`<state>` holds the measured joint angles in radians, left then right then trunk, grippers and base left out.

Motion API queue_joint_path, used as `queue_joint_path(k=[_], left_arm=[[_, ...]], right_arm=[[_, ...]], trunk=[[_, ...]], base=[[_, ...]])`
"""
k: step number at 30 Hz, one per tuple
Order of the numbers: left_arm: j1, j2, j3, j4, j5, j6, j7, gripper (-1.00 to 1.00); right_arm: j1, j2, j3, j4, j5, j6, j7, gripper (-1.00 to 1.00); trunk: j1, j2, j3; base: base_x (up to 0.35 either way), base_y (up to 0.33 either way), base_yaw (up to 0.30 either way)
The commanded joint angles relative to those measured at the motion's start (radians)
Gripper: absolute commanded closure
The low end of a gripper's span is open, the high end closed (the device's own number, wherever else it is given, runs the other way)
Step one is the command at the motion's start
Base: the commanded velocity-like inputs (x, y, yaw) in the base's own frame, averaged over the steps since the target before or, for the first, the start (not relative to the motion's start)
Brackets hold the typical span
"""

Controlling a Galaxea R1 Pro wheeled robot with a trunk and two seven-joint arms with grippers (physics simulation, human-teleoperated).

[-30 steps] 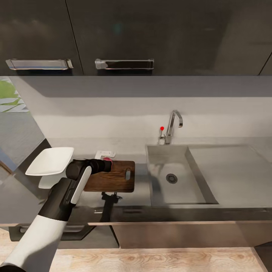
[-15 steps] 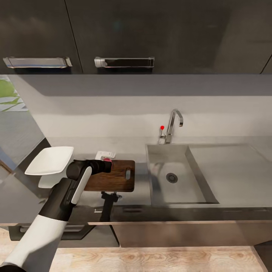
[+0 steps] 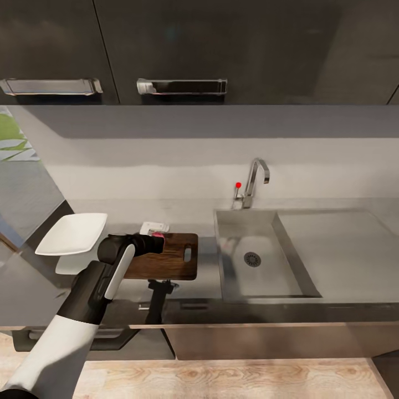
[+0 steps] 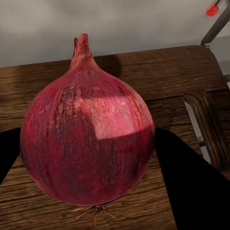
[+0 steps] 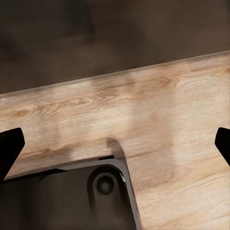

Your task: In the kitchen, take the Vidalia onion out of the sink, dice it on the chopping board with the paring knife, put the diced onion into the bowl on the countertop, then place both the paring knife and the chopping board into the sink.

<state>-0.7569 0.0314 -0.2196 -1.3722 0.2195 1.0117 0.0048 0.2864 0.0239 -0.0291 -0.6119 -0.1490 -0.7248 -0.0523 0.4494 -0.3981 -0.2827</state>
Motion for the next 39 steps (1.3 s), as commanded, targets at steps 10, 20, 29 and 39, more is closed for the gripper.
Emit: queue_joint_path(k=[10, 20, 29, 39], left_arm=[[-0.001, -0.001, -0.001, -0.001, 0.001, 0.004, 0.000, 1.00], [-0.001, -0.004, -0.003, 0.031, 0.001, 0.002, -0.001, 1.00], [-0.001, -0.005, -0.003, 0.037, 0.001, 0.002, 0.000, 1.00], [-0.001, -0.006, -0.007, 0.057, 0.000, 0.002, 0.000, 1.00]], right_arm=[[0.000, 0.001, -0.002, -0.002, -0.001, -0.001, 0.000, -1.00], [0.000, 0.001, -0.002, -0.002, -0.001, -0.001, 0.000, -1.00], [0.000, 0.000, -0.002, -0.002, -0.001, -0.001, 0.000, -1.00], [0.000, 0.001, -0.002, -0.002, -0.001, 0.000, 0.000, -1.00]], trunk=[[0.001, -0.002, -0.003], [0.001, -0.002, -0.003], [0.001, -0.002, -0.003], [0.001, -0.002, -0.003]], base=[[0.000, 0.000, 0.000], [0.000, 0.000, 0.000], [0.000, 0.000, 0.000], [0.000, 0.000, 0.000]])
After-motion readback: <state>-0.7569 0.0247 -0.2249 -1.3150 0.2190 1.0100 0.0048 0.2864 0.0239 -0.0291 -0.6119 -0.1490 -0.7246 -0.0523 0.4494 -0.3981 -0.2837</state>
